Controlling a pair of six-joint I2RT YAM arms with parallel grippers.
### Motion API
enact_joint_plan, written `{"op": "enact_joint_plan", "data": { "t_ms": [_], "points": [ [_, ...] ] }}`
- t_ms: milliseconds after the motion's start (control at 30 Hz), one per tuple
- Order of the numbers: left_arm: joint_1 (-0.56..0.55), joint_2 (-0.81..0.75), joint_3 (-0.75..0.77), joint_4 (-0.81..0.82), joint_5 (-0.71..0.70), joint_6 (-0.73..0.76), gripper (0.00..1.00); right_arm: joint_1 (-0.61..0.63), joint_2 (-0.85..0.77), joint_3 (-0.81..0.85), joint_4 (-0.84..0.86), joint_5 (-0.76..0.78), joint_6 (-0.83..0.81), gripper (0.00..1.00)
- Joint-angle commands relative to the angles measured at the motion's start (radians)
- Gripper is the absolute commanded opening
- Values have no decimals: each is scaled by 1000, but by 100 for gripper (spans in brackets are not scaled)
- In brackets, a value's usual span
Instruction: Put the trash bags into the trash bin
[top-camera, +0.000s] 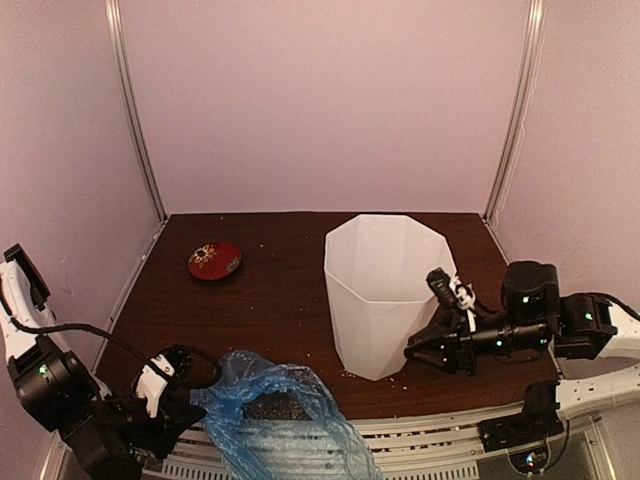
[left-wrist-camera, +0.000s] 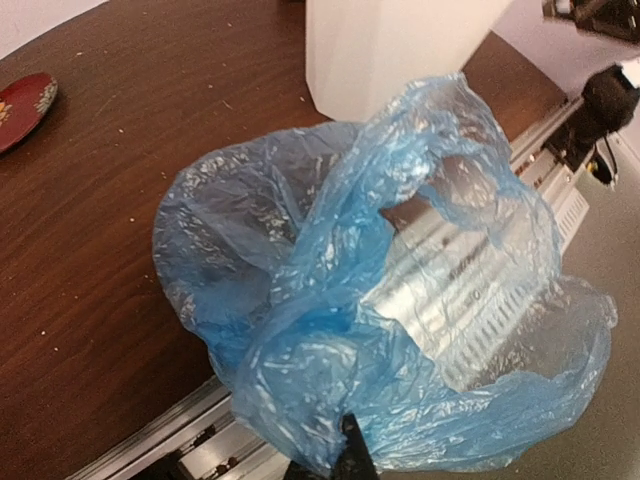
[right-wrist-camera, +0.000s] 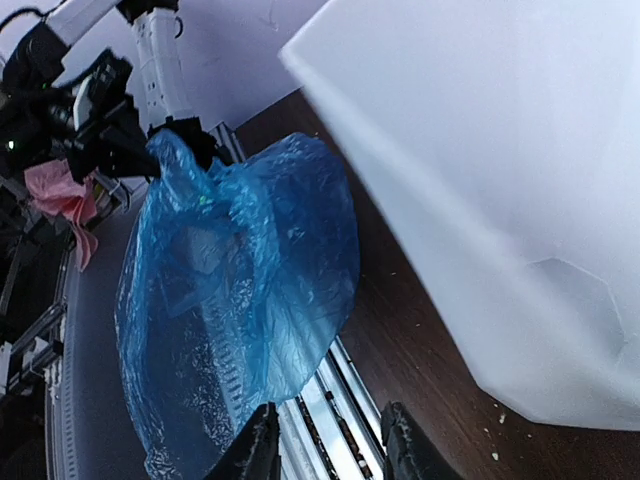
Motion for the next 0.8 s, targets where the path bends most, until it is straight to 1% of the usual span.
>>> {"op": "enact_joint_plan", "data": {
  "t_ms": [0,100,200,267,333,467,567,767],
  "points": [
    [-3,-85,-23,-91,-182,-154,0,254,208,23,156,301,-4,38],
    [-2,-142,-35,-29,-250,-80,0,383,393,87,178,410,-19,44],
    [1,-169,-40,12,-269,-22,0,458,547,160,189,554,3,53],
    [6,-169,-44,3,-257,-24,0,482,620,210,189,641,36,58],
    [12,-156,-49,-15,-232,-41,0,486,669,249,199,678,66,59],
    [21,-82,-35,-39,-201,-55,0,487,699,291,214,758,112,60],
    [21,-28,-15,-61,-197,-73,0,478,720,302,238,753,106,63],
    [21,-11,-1,-29,-206,-46,0,472,761,284,332,625,135,63]
  ]
}}
